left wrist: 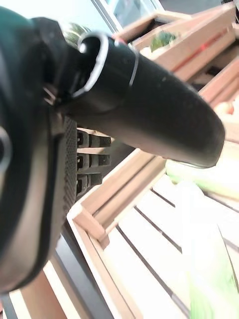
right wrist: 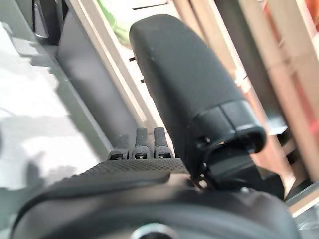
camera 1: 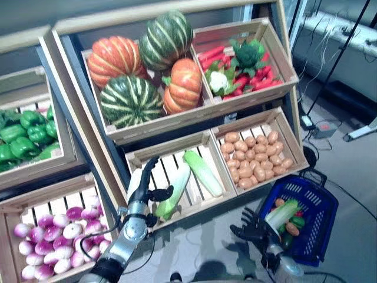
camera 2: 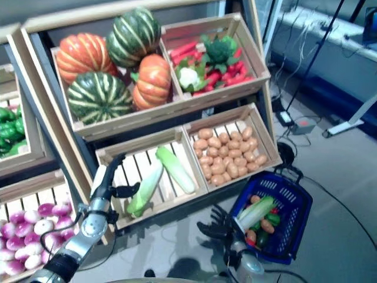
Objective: Put vegetables into the basket
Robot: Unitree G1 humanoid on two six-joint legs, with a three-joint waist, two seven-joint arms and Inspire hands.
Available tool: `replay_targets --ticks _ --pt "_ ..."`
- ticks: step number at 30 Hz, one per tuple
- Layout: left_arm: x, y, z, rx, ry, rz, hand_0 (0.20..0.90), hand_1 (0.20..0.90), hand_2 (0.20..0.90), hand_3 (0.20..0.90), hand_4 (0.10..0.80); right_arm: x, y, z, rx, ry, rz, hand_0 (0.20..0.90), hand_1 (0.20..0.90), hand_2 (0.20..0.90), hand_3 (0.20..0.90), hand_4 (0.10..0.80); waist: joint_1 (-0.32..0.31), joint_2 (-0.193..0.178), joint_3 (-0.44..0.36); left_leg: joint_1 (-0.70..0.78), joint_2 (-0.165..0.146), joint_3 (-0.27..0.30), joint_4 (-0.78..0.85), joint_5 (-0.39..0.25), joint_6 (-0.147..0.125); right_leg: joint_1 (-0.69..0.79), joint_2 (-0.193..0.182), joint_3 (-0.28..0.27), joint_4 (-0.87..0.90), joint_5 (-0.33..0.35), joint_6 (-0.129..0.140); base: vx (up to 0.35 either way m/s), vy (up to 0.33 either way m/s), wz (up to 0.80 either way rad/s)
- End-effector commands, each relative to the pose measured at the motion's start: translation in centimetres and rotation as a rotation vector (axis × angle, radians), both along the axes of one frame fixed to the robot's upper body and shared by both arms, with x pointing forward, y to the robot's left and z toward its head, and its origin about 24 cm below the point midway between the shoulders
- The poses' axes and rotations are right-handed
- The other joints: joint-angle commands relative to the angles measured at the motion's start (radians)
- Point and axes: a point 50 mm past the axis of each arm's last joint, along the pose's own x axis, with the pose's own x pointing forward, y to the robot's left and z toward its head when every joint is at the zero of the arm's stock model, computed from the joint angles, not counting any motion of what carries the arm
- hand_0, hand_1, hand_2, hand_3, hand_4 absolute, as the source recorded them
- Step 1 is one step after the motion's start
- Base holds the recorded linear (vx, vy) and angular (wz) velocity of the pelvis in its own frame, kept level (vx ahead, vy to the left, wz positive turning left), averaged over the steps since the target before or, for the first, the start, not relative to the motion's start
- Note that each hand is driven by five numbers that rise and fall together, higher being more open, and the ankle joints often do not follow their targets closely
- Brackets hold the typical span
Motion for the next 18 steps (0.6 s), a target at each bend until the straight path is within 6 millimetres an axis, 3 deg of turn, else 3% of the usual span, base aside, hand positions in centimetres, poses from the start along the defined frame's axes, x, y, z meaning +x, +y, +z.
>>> replay_targets --ticks 1,5,11,18 --pt "4.7 1.5 7.5 -0.003 -0.308 0.050 0.900 0.900 0.900 0.900 0.800 5.9 1.6 6.9 0.058 -0.397 0.002 0.900 0.900 0.900 0.900 0.800 -0.024 -0.064 0.090 -0.132 0.032 -0.027 0.337 -0.199 -0.013 -0.145 -0.081 0.054 0.212 -0.034 -0.052 -0.187 0.008 -0.04" --pt "5.9 1.7 9.1 0.005 -0.374 0.085 0.900 0.900 0.900 0.900 0.800 7.7 1.4 8.9 0.071 -0.462 -0.013 0.900 0.900 0.900 0.900 0.800 -0.038 -0.072 0.142 -0.262 0.041 -0.045 0.463 -0.241 -0.011 -0.273 -0.092 0.087 0.334 -0.067 -0.061 -0.209 0.053 0.00" --pt "8.7 3.2 13.8 0.029 -0.445 0.177 0.900 0.900 0.900 0.900 0.800 9.7 0.0 11.0 0.074 -0.501 -0.069 0.900 0.900 0.900 0.900 0.800 -0.069 -0.082 0.193 -0.452 0.083 -0.040 0.690 -0.327 -0.003 -0.486 -0.110 0.128 0.576 -0.135 -0.071 -0.149 0.073 0.00" --pt "10.0 5.5 16.3 -0.017 -0.425 0.288 0.900 0.900 0.900 0.900 0.800 10.3 -1.4 11.3 0.063 -0.490 -0.096 0.900 0.900 0.900 0.900 0.800 -0.101 -0.081 0.221 -0.553 0.115 -0.056 0.880 -0.437 -0.007 -0.610 -0.120 0.169 0.758 -0.221 -0.072 -0.017 0.077 -0.06"
